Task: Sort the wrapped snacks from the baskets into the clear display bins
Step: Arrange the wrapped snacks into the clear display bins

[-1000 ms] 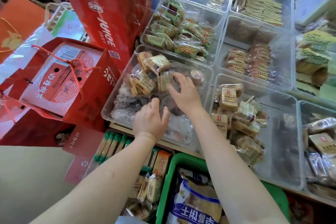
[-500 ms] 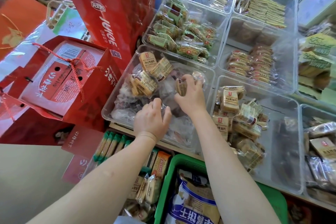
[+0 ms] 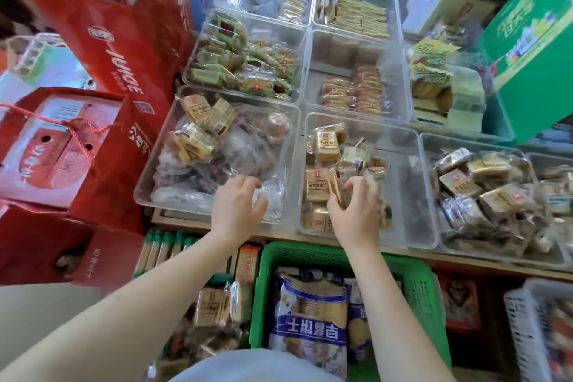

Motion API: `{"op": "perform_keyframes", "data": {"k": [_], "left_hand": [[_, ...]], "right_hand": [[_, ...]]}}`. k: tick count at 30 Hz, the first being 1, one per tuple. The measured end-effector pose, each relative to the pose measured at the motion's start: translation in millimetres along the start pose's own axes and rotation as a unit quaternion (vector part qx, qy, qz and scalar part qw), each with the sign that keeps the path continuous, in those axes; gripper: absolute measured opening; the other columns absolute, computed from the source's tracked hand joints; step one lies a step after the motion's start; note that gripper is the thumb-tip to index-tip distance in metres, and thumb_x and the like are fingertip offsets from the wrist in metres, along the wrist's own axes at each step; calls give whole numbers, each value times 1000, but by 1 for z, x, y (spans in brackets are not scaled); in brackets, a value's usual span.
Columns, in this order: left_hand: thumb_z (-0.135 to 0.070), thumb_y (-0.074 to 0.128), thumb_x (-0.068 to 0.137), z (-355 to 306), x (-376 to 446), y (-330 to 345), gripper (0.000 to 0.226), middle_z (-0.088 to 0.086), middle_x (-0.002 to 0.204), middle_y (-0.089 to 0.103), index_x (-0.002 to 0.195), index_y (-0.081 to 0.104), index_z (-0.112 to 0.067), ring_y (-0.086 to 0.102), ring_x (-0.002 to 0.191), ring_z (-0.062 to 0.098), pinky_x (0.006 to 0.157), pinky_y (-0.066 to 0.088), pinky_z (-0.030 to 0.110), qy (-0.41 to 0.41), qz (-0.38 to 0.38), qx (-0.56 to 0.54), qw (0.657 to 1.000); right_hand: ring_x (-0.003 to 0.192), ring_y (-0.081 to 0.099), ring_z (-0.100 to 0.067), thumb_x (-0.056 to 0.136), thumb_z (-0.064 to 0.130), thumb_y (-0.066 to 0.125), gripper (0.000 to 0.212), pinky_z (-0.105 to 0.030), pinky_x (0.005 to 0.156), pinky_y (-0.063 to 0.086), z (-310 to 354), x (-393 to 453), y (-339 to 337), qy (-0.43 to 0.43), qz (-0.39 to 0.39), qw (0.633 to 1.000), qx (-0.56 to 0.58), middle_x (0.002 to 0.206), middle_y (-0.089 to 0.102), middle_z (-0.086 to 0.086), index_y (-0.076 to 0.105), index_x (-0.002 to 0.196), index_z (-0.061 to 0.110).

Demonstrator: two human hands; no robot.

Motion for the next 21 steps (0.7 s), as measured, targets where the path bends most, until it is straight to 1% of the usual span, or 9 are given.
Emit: {"op": "perform_keyframes", "data": {"k": [1, 3, 5, 7, 8, 11, 16, 18, 21], "left_hand": [[-28, 52, 95, -22, -10, 6, 36, 6, 126, 59, 127, 58, -12, 52, 115, 23, 98, 38, 37, 40, 25, -24, 999], [-36, 50, 96, -64, -31, 25, 58, 1, 154, 37, 150, 37, -19, 32, 143, 21, 118, 21, 37, 116, 97, -19, 988], [-44, 44, 98, -88, -45, 45, 71, -4, 166, 7, 158, 12, -26, 2, 153, 17, 123, -1, 37, 161, 152, 48, 974], [-48, 37, 99, -92, -51, 60, 75, -2, 165, -10, 159, -2, -24, -17, 151, 17, 121, -11, 39, 173, 190, 134, 957], [-48, 35, 99, -90, -53, 64, 76, -1, 164, -14, 158, -6, -22, -22, 149, 19, 121, -13, 40, 178, 202, 170, 948], [-46, 37, 98, -84, -55, 68, 81, 1, 162, -22, 157, -13, -19, -29, 146, 20, 123, -11, 43, 192, 225, 222, 929], [-44, 41, 96, -85, -56, 68, 84, 2, 162, -23, 157, -11, -18, -30, 146, 20, 123, -10, 43, 189, 242, 237, 922], [-45, 42, 95, -85, -56, 70, 85, 3, 162, -23, 157, -10, -18, -30, 146, 21, 123, -8, 44, 182, 247, 235, 922], [-46, 45, 94, -85, -55, 71, 88, 1, 162, -22, 157, -10, -19, -31, 145, 19, 123, -8, 42, 179, 247, 223, 926]], "right_hand": [[79, 56, -18, 89, 14, 68, 26, -15, 55, 40, -7, -1, -9, -1, -32, 999, -16, 125, 41, -9, 47, 104, 13], [88, 60, -25, 89, 15, 67, 22, -25, 61, 50, -19, -1, -22, -1, -75, 997, -33, 124, 44, -10, 50, 102, 12], [107, 59, -30, 92, 19, 62, 21, -40, 82, 57, -30, -2, -18, -20, -58, 996, -72, 131, 50, -11, 56, 110, 12], [134, 45, -33, 95, 24, 58, 33, -53, 108, 43, -34, -8, 0, -79, 23, 989, -124, 147, 47, -12, 60, 126, 15], [144, 34, -34, 97, 27, 56, 37, -56, 115, 33, -36, -13, 9, -110, 62, 981, -145, 155, 40, -11, 60, 132, 17], [153, 15, -32, 102, 36, 44, 43, -54, 122, 17, -50, -15, 13, -139, 115, 961, -210, 165, 22, -5, 55, 142, 24], [154, 3, -28, 104, 52, 26, 55, -53, 121, -5, -65, 2, -5, -15, 103, 962, -251, 167, 17, -4, 50, 145, 25], [155, 1, -27, 102, 57, 21, 61, -52, 120, -7, -53, -1, 2, -48, 102, 963, -244, 166, 19, -5, 44, 149, 24], [154, 6, -21, 102, 60, 17, 62, -50, 124, -3, -39, -20, 23, -144, 177, 952, -205, 165, 23, 0, 26, 157, 32]]}}
Point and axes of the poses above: each hand's wrist, its own x-axis towards the middle knuckle, its own y-axis out of the palm, z = x × y, the point moved 7 cm from there along x, towards the middle knuckle
